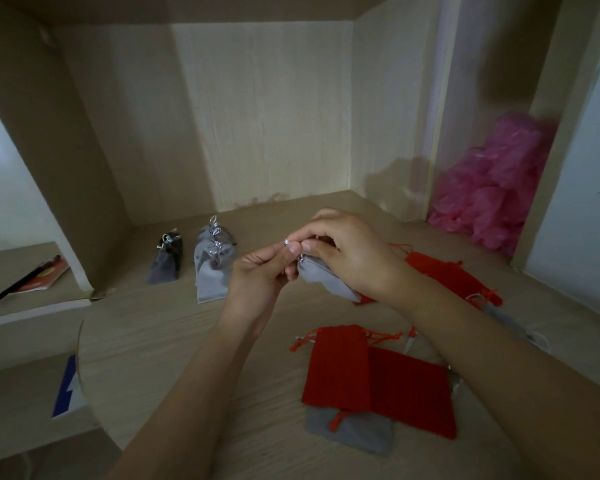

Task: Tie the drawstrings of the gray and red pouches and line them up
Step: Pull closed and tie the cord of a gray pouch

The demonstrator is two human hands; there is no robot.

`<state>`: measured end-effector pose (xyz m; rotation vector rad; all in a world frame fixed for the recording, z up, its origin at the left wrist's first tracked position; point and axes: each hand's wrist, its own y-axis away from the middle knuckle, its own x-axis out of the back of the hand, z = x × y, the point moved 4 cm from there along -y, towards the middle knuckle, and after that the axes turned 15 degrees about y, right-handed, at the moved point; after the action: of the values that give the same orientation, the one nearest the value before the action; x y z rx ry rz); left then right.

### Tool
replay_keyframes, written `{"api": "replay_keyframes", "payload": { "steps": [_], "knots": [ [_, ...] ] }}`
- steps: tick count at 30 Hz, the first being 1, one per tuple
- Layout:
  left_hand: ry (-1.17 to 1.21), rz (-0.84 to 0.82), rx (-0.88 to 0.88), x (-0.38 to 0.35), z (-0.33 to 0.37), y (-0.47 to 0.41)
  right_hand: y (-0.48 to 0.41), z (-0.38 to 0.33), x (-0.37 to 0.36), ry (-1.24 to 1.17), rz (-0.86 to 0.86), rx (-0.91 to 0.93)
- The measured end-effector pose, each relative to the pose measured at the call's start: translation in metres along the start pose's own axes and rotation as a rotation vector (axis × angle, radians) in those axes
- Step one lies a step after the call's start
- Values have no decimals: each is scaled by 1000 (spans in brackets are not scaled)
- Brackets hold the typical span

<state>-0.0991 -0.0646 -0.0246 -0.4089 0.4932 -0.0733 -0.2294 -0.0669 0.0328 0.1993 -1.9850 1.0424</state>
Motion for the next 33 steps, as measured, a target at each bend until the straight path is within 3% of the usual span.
{"api": "replay_keyframes", "payload": {
  "steps": [7,14,21,24,29,33],
  "knots": [
    [68,14,22,0,0,0,1,6,-2,-151,75,-170],
    [52,-51,10,-3,1,-1,1,17,-9,-469,-155,-255],
    [-183,-92,41,-10,-5,3,6,30,-15,-494,-314,-284],
    [-239,-112,7,-12,-3,3,5,31,-14,-463,-283,-284],
    [-203,3,-47,-6,1,0,1,25,-15,-369,-182,-223],
    [-202,14,-28,-2,3,-1,1,27,-15,-385,-104,-278]
  ]
}}
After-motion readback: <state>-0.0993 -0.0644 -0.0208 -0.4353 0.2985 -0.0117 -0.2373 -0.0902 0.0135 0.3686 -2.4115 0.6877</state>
